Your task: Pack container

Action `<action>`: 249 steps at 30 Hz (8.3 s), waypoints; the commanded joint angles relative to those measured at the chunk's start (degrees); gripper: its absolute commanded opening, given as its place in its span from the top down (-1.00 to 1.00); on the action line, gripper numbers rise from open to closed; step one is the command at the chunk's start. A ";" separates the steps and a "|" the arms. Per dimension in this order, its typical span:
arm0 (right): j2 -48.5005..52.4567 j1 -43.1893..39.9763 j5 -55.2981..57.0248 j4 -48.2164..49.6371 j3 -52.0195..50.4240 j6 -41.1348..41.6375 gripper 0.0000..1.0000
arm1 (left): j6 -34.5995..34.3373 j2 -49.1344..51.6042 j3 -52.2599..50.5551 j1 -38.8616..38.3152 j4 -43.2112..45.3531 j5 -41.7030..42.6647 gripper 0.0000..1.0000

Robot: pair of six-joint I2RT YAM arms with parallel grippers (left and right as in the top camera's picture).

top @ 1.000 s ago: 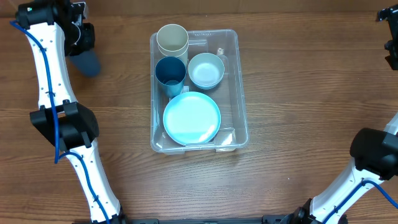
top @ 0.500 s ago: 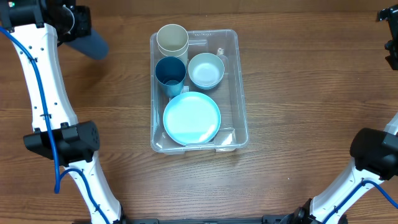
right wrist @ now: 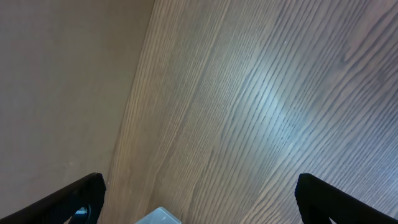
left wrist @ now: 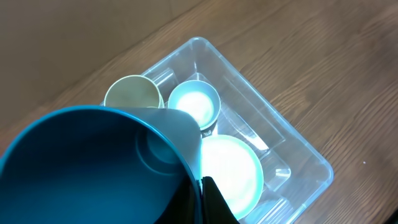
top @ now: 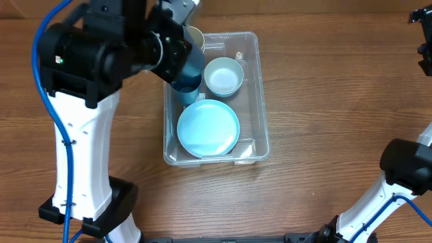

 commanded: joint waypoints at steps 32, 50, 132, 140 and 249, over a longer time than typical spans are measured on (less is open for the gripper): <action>-0.46 -0.13 0.24 0.09 0.68 0.24 -1.00 | 1.25 10.36 -14.16 -0.44 6.01 -10.97 -0.08; -0.46 -0.13 0.24 0.09 0.68 0.24 -1.00 | -2.12 -1.95 -13.46 -1.33 -1.11 -4.52 -0.35; -0.04 32.83 0.50 0.13 0.68 0.24 -1.00 | -2.69 -108.24 -155.77 23.34 93.13 11.32 -1.00; -3.34 55.58 35.91 4.57 0.66 -2.62 -1.00 | -2.69 -108.24 -155.77 23.34 93.15 11.32 -1.00; -121.39 33.44 9.09 85.05 -147.62 -36.04 -1.00 | -10.84 -108.21 -155.77 23.30 93.09 6.51 -1.00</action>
